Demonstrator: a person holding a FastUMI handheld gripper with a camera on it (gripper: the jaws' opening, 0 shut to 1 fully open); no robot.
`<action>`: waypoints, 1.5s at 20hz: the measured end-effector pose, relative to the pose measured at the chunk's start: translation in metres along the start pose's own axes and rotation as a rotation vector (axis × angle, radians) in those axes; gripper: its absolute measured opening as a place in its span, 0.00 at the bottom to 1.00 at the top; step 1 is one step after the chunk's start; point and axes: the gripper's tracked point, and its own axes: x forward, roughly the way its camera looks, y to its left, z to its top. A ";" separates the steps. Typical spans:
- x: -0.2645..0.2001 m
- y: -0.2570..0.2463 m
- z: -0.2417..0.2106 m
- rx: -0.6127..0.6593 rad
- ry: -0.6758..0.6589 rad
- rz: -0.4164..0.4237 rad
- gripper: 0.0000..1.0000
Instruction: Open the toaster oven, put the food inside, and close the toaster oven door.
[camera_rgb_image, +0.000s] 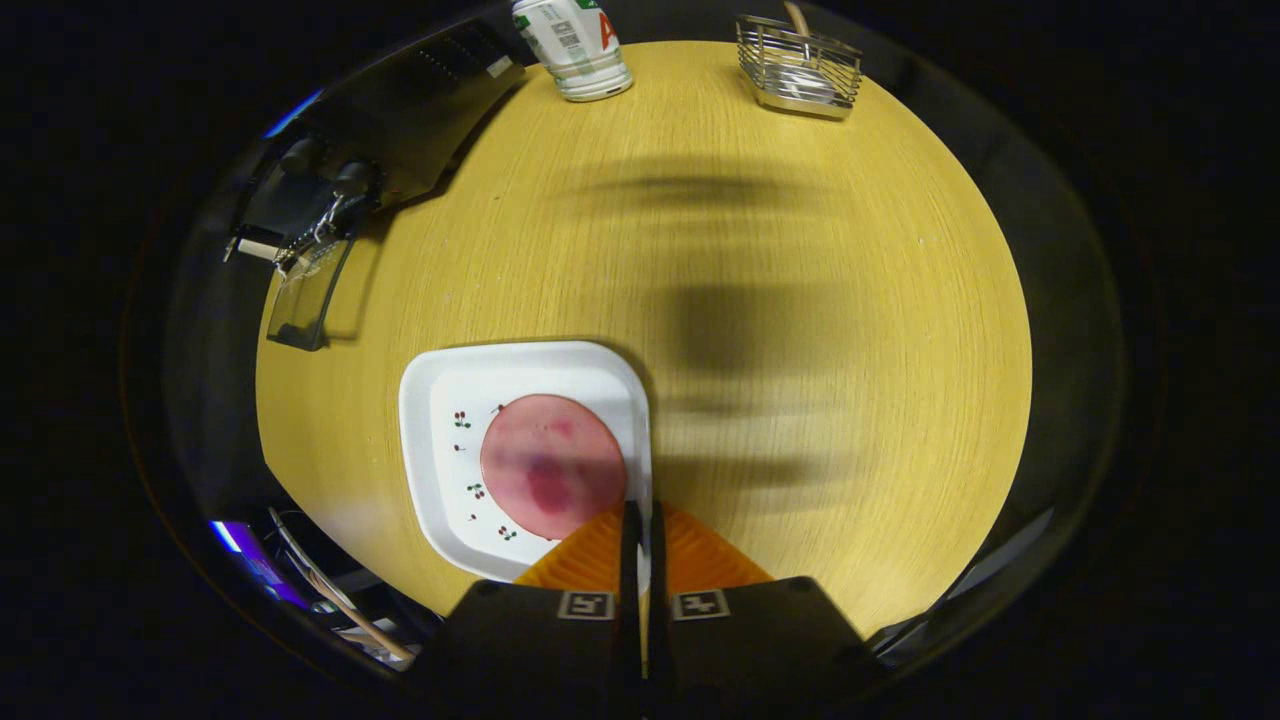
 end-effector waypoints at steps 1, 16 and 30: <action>0.003 0.001 -0.001 0.007 0.001 0.030 0.06; -0.052 0.026 -0.011 0.450 -0.180 0.334 0.05; -0.074 0.205 -0.022 0.772 -0.323 0.397 0.05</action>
